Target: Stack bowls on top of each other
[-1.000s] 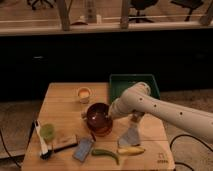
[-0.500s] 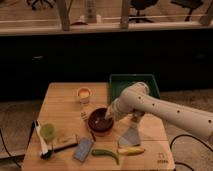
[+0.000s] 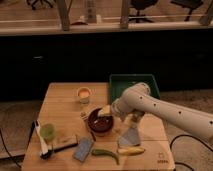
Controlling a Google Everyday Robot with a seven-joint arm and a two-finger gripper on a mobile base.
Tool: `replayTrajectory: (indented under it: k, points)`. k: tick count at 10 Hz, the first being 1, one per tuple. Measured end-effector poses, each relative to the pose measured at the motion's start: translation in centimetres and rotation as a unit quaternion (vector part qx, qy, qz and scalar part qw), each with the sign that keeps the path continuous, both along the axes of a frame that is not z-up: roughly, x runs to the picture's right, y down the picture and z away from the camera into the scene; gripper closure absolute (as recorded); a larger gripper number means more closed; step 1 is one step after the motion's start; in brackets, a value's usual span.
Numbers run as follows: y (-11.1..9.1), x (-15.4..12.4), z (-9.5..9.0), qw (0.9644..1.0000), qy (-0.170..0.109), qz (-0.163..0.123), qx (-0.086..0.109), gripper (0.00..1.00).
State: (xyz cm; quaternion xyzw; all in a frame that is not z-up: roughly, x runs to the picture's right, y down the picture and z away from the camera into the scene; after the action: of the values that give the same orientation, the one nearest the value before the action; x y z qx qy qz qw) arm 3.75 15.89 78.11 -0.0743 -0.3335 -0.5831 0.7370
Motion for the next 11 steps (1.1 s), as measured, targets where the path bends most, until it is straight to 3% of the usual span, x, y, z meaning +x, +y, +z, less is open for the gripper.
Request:
replayTrajectory:
  k: [11]
  points:
    - [-1.5, 0.1, -0.3, 0.9999, -0.007, 0.005, 0.009, 0.20]
